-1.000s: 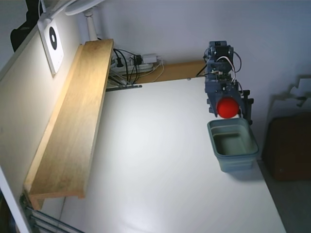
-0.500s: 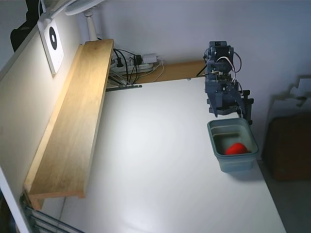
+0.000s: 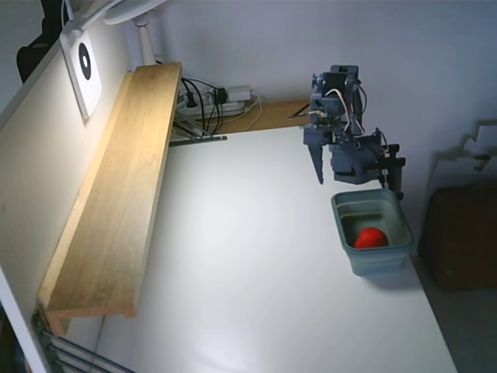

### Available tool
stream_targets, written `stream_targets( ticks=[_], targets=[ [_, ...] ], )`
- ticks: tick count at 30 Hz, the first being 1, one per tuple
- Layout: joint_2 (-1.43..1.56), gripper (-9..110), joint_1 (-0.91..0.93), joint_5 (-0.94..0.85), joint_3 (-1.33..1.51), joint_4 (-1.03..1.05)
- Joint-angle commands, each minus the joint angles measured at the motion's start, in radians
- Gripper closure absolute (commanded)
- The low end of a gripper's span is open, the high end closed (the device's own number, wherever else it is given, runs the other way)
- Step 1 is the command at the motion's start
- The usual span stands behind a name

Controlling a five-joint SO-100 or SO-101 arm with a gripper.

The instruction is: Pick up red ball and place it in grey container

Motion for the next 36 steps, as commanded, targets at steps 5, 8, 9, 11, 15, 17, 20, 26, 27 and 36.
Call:
stream_targets(
  ticks=[5, 8, 9, 11, 15, 17, 20, 26, 27, 36],
  targets=[
    [0.124, 72, 0.131, 0.003, 0.041, 0.023],
    [0.152, 74, 0.196, 0.003, 0.061, 0.029],
    [0.163, 75, 0.222, 0.003, 0.069, 0.031],
    [0.186, 76, 0.274, 0.003, 0.085, 0.036],
    [0.225, 79, 0.365, 0.003, 0.113, 0.044],
    [0.249, 80, 0.42, 0.003, 0.129, 0.049],
    [0.282, 82, 0.495, 0.003, 0.152, 0.056],
    [0.348, 86, 0.646, 0.003, 0.198, 0.069],
    [0.36, 87, 0.674, 0.003, 0.207, 0.072],
    [0.455, 93, 0.892, 0.003, 0.273, 0.092]
  ],
)
